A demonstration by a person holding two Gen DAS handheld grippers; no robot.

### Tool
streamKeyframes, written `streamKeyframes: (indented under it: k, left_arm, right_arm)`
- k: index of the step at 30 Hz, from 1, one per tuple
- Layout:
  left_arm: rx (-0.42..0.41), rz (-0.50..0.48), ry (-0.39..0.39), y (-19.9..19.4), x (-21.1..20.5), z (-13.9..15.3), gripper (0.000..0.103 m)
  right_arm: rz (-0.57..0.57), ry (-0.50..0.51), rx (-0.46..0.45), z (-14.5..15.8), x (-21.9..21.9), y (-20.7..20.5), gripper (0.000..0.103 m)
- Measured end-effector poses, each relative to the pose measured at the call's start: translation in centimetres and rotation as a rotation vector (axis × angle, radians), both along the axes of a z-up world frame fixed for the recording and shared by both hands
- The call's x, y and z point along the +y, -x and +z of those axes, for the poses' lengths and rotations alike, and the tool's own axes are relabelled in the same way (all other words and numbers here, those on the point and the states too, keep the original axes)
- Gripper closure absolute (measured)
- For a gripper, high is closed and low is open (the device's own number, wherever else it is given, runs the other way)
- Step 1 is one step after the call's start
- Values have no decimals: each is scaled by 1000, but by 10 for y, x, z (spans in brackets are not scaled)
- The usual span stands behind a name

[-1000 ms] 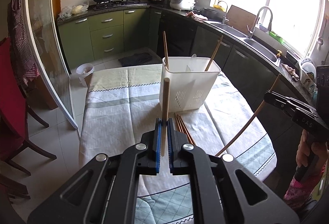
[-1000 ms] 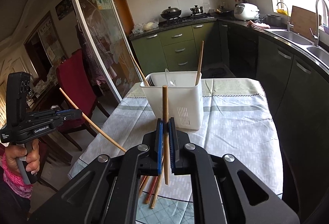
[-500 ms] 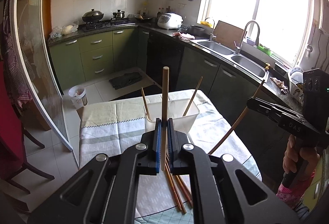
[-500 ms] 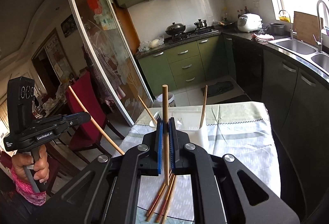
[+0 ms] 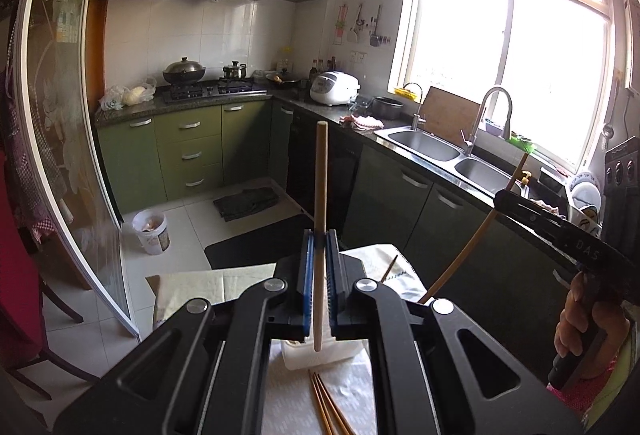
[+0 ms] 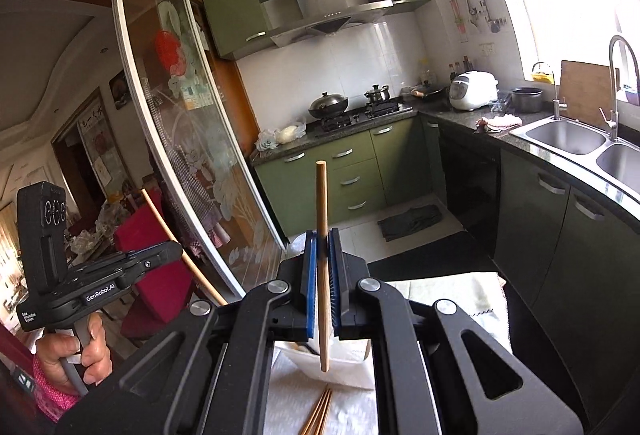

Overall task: Organize utensils
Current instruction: 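Lower both chopsticks into the white holder and open both grippers, then move both open grippers back to the remaining chopsticks on the cloth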

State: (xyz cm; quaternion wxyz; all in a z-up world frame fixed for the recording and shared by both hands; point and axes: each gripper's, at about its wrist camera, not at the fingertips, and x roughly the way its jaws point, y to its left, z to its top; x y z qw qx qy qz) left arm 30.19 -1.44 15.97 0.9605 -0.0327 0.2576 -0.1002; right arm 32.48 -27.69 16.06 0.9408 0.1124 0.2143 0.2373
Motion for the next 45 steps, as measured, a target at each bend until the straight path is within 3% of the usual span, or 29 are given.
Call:
streamKeyframes:
  k: [5, 11, 18, 24, 29, 34, 36, 39, 45]
  left_arm:
    - [1, 31, -1, -37, -4, -23, 97]
    - [118, 44, -8, -67, -4, -74, 97]
    - [246, 26, -33, -68, -3, -119, 97]
    - [283, 25, -45, -63, -2, -128, 97]
    - [275, 17, -39, -49, -1, -119, 96]
    - [256, 11, -39, -25, -1, -107, 81]
    - [269, 9, -49, -15, -2, -108, 78]
    - [325, 4, -62, -1, -3, -125, 66]
    - [492, -14, -90, 19, -9, -201, 64]
  right_arm:
    - [-39, 20, 29, -14, 4, -40, 96]
    - [-9, 66, 135, -71, 21, -73, 96]
    - [15, 118, 209, -116, 34, -84, 96]
    - [10, 154, 232, -129, 40, -82, 90]
    - [12, 135, 202, -121, 34, -65, 87]
    - [18, 113, 134, -108, 17, -22, 78]
    - [25, 111, 128, -110, 10, -4, 67]
    - [42, 128, 167, -131, 2, 18, 64]
    - [29, 150, 314, -206, -16, 45, 56]
